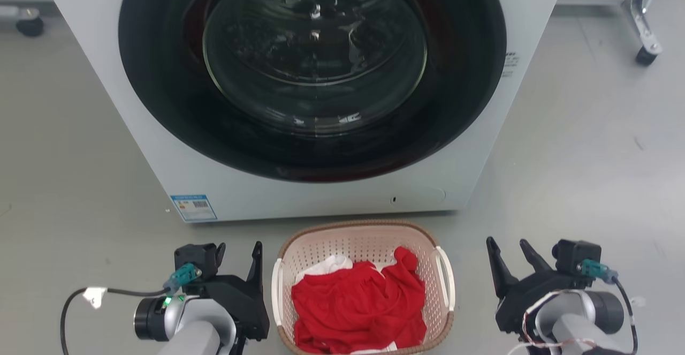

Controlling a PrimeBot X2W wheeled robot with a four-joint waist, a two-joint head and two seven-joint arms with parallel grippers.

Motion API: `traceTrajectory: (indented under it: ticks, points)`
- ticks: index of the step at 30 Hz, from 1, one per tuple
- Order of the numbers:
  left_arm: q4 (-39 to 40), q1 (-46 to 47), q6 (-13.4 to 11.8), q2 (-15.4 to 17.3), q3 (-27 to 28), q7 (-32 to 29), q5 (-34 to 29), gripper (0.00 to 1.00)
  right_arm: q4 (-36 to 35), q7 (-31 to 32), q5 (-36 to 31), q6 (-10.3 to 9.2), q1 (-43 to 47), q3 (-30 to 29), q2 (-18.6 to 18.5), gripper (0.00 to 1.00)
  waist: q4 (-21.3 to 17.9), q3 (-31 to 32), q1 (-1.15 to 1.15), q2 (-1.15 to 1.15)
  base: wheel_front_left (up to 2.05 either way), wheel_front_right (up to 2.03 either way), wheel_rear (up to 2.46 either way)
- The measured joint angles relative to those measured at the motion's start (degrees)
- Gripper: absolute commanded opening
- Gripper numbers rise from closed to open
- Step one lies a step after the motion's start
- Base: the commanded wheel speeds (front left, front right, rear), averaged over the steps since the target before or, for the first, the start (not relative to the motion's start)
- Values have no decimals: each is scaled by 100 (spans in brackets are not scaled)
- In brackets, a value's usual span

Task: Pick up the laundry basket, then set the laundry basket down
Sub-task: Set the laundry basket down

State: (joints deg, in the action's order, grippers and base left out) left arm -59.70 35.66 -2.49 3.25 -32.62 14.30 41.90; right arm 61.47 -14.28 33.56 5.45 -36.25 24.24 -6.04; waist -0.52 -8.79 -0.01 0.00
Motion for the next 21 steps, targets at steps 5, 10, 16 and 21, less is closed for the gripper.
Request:
traceTrajectory:
  ticks: [5, 10, 16, 21]
  points:
    - [740, -578, -134, 170, 113, 1, -279, 100, -599, 0, -158, -204, 633, -64, -63, 100, 8, 428, 0, 0, 0, 0, 0]
    - [1369, -1196, -261, 334, 188, 1, -478, 100, -1138, 0, -269, -348, 1147, -114, -130, 100, 6, 732, 0, 0, 0, 0, 0]
    - [2137, -1915, -363, 448, 286, 0, -783, 100, -1766, 0, -461, -530, 1800, -180, -223, 100, -6, 1007, 0, 0, 0, 0, 0]
    - [2663, -2312, -413, 527, 411, 1, -995, 100, -2219, 0, -543, -651, 2204, -232, -318, 100, 4, 1109, 0, -1, 0, 0, 0]
